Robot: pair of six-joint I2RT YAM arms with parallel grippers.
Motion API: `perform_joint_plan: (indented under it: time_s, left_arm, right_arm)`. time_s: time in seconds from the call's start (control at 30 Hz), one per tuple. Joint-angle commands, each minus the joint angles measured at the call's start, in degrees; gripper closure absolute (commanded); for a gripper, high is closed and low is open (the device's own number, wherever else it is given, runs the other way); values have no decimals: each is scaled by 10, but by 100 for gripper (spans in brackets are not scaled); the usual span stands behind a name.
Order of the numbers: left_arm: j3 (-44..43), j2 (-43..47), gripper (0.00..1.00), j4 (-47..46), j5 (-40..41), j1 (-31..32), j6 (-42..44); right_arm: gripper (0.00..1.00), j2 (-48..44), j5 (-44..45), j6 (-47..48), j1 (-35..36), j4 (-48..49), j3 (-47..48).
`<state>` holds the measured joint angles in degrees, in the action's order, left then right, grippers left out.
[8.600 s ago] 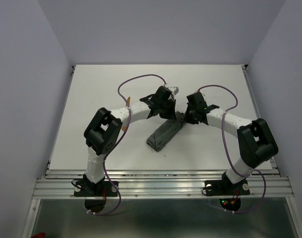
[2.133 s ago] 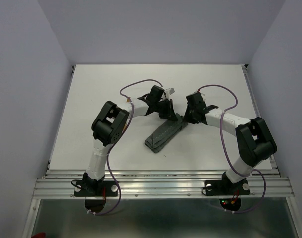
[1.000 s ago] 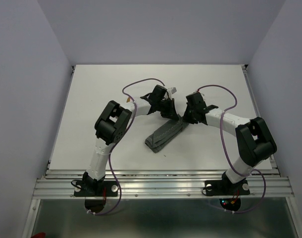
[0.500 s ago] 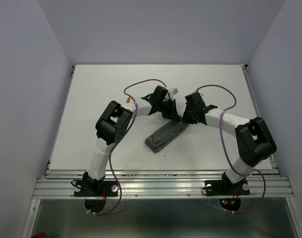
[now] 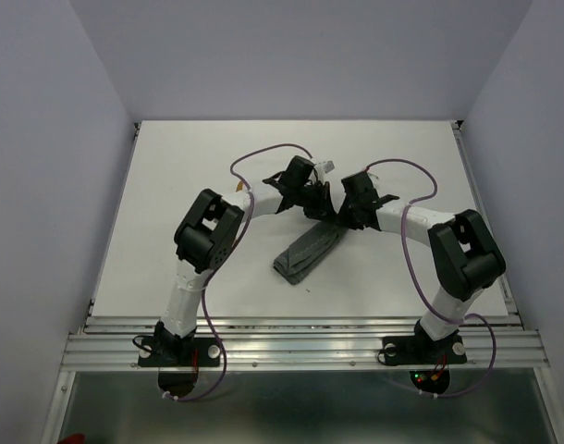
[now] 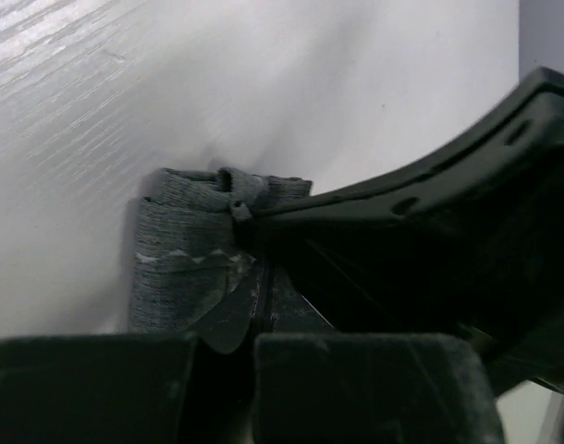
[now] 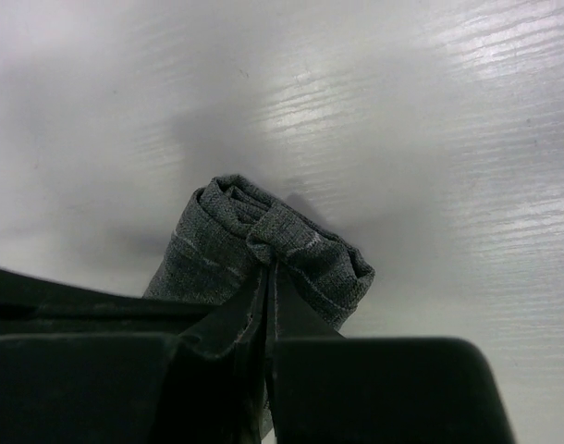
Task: Fold the napkin into a case and place the utensils inside
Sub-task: Stuff the top corner of the smaller-rectangle-folded napkin into the folded napkin.
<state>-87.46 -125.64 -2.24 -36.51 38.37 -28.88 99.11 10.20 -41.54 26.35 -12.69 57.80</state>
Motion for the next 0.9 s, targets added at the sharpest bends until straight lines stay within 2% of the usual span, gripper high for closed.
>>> perform_joint_plan:
  time_s: [0.0,0.17,0.27,0.4,0.6,0.77,0.87]
  left_arm:
    - [-13,70,100,14,-5,3,5]
    - [-27,98,100,72,26,-1,28]
    - [-5,122,100,98,59,-8,34]
    - [64,188,100,116,102,-18,43]
    - [254,306,100,89,107,-23,23]
    - [350,383,100,86,119,-23,9]
    - [379,395,100,76,115,-23,4]
  right_arm:
    - [99,41,28,-21,5,-13,-7]
    - [99,43,34,-40,5,-14,-17]
    - [99,41,36,-43,5,-16,-19]
    - [99,36,37,-44,5,-16,-20]
    - [99,36,32,-41,5,-16,-14]
    - [99,35,30,-36,5,-16,-8]
    - [99,34,29,-35,5,-17,-6]
